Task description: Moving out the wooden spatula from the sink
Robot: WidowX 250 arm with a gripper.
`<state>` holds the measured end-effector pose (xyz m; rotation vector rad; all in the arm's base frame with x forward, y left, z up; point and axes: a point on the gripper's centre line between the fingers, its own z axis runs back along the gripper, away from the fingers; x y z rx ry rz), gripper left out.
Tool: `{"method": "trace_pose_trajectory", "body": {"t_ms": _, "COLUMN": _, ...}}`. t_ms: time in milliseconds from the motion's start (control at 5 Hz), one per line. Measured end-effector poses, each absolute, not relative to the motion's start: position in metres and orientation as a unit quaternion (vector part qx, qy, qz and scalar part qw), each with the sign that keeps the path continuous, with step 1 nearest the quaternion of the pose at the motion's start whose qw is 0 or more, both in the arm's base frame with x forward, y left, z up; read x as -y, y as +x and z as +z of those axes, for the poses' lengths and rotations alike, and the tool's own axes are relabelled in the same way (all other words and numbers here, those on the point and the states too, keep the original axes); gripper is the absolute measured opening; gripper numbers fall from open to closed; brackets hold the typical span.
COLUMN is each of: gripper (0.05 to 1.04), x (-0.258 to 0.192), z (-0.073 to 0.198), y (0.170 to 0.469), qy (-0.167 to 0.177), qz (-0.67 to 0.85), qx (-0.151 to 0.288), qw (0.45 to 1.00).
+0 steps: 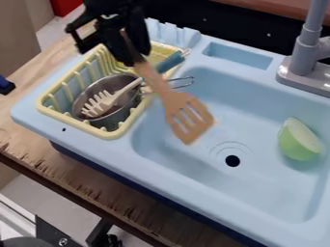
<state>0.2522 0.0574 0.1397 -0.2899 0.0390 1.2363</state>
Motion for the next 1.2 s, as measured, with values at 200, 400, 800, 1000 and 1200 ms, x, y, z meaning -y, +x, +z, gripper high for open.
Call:
{"method": "trace_pose_trajectory", "body": {"t_ms": 200, "gripper": 0.257, "x": -0.077, "z": 0.130, "y": 0.251, "qy": -0.129, "qz": 0.573, "qx": -0.034, "qw": 0.809}}
{"method": "trace_pose_trajectory", "body": {"t_ms": 400, "gripper": 0.257, "x": -0.094, "z": 0.128, "y": 0.250, "qy": -0.125, "qz": 0.575, "qx": -0.015, "qw": 0.809}}
{"method": "trace_pose_trajectory", "body": {"t_ms": 800, "gripper": 0.257, "x": -0.113, "z": 0.105, "y": 0.256, "qy": -0.081, "qz": 0.573, "qx": 0.024, "qw": 0.815}}
{"method": "trace_pose_trajectory", "body": {"t_ms": 1000, "gripper": 0.256, "x": -0.114, "z": 0.093, "y": 0.264, "qy": -0.053, "qz": 0.572, "qx": 0.044, "qw": 0.817}}
{"method": "trace_pose_trajectory", "body": {"t_ms": 1200, "gripper": 0.255, "x": -0.108, "z": 0.091, "y": 0.273, "qy": -0.050, "qz": 0.565, "qx": 0.059, "qw": 0.822}}
